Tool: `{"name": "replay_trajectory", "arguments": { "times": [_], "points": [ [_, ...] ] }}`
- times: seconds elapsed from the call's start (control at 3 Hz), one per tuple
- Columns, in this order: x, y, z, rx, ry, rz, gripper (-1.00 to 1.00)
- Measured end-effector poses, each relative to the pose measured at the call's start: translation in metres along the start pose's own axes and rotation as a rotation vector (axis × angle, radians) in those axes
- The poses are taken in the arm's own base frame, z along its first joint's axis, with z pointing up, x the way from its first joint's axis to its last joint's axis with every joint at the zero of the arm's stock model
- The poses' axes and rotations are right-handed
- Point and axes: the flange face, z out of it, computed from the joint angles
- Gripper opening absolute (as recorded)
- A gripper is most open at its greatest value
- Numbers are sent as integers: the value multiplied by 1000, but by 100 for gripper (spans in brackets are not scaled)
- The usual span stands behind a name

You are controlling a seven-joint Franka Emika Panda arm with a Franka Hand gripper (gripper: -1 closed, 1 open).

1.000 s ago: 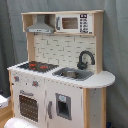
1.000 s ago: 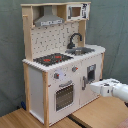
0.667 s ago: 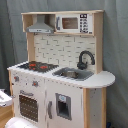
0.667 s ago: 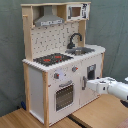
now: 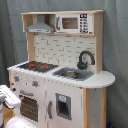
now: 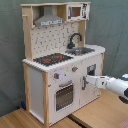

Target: Play with the kitchen

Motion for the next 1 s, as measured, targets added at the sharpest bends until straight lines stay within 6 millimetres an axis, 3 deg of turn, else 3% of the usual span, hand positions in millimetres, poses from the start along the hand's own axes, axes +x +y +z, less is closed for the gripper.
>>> {"name": "replay_trajectory", "arguments": {
  "times": [0.33,1.0],
  "points": [
    [-12,-8,14,4,-2,81,100],
    [-14,6,44,-37,54,221,100]
  ]
}}
